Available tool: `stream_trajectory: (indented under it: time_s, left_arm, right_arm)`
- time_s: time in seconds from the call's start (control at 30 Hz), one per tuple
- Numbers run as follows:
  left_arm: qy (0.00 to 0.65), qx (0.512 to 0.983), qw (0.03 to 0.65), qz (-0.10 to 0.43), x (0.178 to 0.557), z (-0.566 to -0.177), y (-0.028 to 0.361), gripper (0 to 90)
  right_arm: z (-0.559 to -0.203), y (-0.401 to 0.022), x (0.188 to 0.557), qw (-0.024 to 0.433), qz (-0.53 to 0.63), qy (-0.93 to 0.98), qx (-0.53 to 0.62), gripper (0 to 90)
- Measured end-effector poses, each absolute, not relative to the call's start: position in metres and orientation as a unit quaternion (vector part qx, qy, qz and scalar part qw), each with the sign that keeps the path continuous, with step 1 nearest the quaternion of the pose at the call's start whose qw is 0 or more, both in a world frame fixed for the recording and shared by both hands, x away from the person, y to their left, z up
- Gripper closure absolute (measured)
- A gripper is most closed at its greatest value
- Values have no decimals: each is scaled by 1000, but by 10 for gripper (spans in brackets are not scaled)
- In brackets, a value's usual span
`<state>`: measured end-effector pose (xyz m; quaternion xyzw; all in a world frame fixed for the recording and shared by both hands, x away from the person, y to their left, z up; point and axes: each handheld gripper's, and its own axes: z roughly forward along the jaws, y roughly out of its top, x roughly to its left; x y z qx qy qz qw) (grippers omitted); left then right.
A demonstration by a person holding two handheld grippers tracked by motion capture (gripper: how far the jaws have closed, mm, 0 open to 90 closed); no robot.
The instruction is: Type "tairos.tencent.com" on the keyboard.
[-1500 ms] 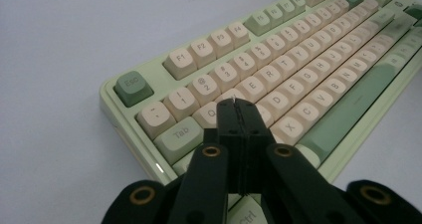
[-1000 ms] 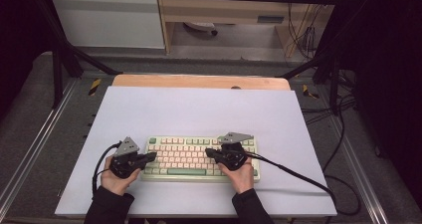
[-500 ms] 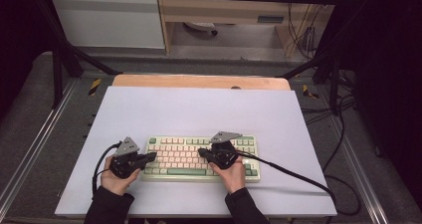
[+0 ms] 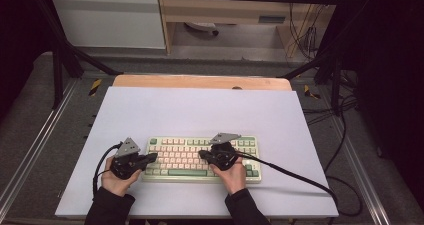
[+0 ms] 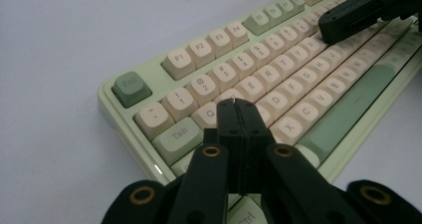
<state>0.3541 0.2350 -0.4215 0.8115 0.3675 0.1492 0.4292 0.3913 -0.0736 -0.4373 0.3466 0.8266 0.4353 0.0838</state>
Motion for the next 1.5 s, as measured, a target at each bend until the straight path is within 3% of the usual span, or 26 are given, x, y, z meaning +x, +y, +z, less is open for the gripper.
stream_trajectory:
  time_s: [0.6,1.5]
  left_arm:
    - [361,813,431,151,352,-418,228,900]
    - [347,827,415,153,372,-413,182,900]
  right_arm:
    - [-415,-91,377,102,453,825,322,900]
    - [-415,-150,355,104,463,816,330,900]
